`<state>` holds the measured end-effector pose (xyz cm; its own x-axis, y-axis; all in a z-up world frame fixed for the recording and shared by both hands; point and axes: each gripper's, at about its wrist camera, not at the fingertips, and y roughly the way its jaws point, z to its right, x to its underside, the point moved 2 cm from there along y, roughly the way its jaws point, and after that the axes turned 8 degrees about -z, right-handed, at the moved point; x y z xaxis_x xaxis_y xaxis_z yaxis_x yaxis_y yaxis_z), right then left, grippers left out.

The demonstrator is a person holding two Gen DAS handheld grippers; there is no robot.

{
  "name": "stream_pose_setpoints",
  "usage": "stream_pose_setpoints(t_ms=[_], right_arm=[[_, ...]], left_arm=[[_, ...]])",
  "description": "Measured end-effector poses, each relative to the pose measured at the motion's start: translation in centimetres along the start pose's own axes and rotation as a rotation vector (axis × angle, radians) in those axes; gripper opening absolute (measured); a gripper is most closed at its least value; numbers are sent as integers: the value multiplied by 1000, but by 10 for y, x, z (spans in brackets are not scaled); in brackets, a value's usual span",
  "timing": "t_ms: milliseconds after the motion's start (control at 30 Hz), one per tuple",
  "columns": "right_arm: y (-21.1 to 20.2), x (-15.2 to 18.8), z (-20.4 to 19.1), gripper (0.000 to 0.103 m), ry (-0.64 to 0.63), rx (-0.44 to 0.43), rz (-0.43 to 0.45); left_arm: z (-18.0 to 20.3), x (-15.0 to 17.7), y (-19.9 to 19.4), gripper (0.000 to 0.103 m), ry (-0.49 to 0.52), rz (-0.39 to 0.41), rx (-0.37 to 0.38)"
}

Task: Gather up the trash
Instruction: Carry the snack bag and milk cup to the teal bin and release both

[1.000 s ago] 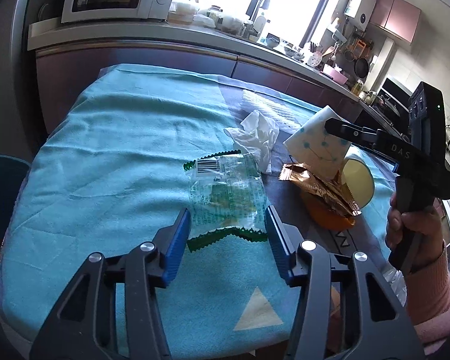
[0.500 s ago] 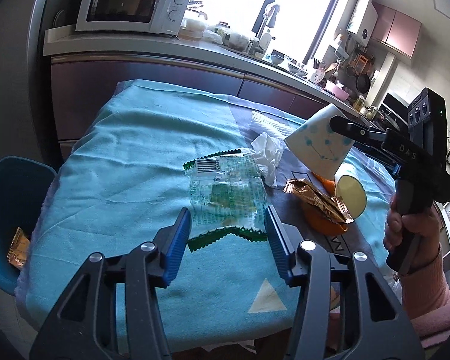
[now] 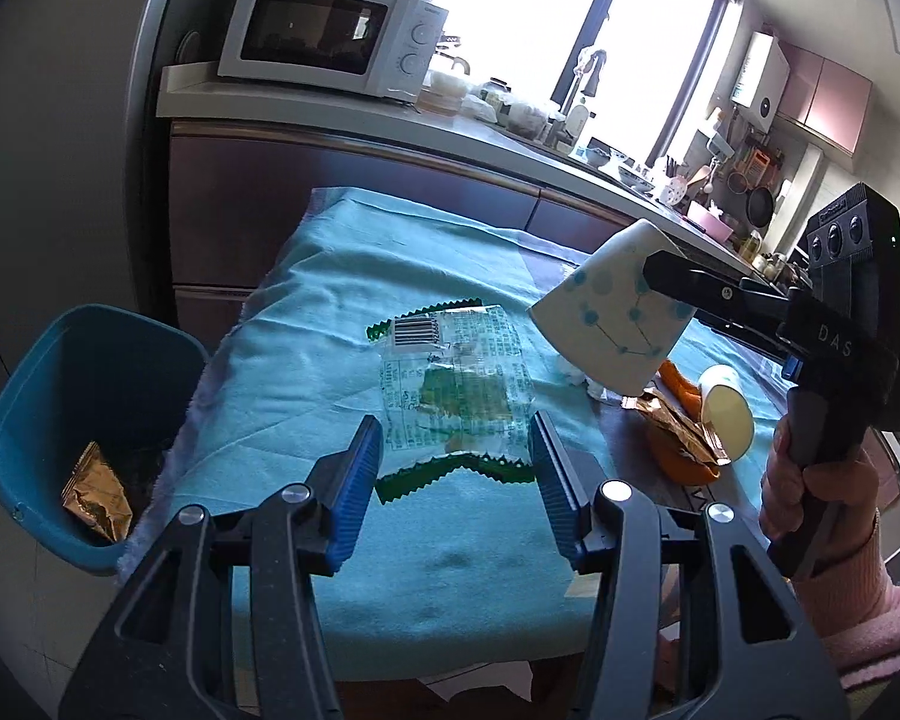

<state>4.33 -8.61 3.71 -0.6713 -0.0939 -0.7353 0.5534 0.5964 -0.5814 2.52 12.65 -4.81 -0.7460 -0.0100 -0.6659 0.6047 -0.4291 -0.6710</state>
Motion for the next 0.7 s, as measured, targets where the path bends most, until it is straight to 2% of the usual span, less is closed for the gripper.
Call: stream_pose_setpoints(t_ms=[700], right_arm=[[83,-24,-79,55,-140,-168,-110]], left_arm=[[-89,0,-48,50,-164,78,-158]])
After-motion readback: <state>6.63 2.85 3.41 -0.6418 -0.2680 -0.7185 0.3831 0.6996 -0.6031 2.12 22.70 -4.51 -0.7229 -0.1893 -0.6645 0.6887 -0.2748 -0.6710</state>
